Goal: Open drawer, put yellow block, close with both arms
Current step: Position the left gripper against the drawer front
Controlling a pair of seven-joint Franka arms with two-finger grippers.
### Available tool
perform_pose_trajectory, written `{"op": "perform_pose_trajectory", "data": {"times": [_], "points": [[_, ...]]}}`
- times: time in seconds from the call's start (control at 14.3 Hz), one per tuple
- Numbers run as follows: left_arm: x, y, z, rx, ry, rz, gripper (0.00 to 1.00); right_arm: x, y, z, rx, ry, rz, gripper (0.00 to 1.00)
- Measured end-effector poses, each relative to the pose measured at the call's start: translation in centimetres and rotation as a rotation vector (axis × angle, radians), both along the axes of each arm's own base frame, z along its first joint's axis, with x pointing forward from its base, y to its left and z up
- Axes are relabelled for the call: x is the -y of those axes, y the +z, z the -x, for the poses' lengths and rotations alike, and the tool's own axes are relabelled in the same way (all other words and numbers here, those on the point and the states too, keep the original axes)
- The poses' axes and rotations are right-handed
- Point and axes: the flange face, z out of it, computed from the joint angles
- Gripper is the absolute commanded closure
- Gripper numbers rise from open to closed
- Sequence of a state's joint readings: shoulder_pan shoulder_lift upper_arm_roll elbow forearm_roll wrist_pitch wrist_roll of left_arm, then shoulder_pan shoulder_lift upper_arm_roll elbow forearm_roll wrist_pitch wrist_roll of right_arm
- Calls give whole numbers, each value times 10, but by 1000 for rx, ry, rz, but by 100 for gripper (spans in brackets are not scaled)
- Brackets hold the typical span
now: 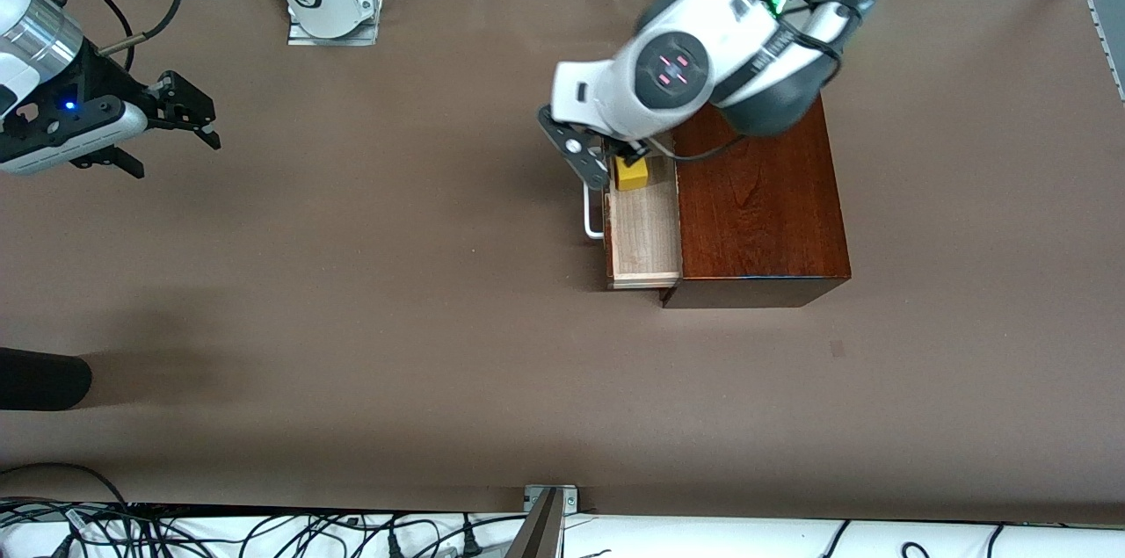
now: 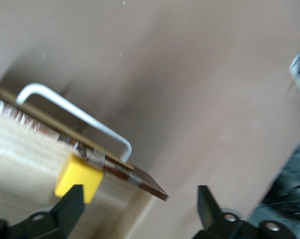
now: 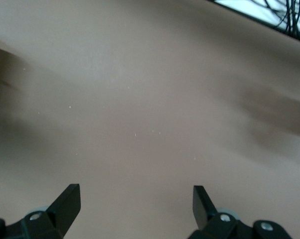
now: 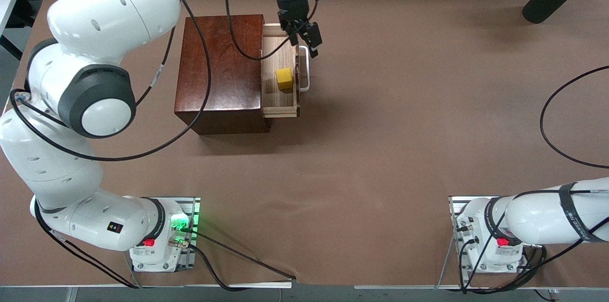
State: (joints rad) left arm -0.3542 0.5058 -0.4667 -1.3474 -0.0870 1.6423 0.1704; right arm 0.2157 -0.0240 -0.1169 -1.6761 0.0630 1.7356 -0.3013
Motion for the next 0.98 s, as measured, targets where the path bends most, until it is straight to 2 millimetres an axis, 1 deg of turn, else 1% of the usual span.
{"op": "perform_pose_trajectory", "data": {"times": [0.14, 0.28, 0.35, 0.42, 0.56, 0.77, 0.91, 0.98], "points": [[34, -10, 23, 129, -177, -47, 0, 6, -1, 1, -16, -11, 1, 0], [69, -22, 44, 217, -317, -27, 0, 7, -1, 1, -19, -24, 1, 0], [82, -32, 51, 238, -371, -20, 0, 7, -1, 2, -23, -38, 0, 0], [89, -44, 55, 259, -423, -31, 0, 7, 0, 3, -33, -54, -1, 0], [95, -74, 51, 286, -492, -66, 0, 4, 5, 5, -43, -98, -3, 0], [87, -120, 37, 267, -522, -117, 0, 2, 8, 7, -50, -118, 14, 0], [79, -142, 27, 274, -539, -166, 0, 2, 12, 7, -35, -112, 57, 0], [75, -147, 24, 274, -542, -177, 0, 2, 15, 7, -27, -112, 64, 0]]}}
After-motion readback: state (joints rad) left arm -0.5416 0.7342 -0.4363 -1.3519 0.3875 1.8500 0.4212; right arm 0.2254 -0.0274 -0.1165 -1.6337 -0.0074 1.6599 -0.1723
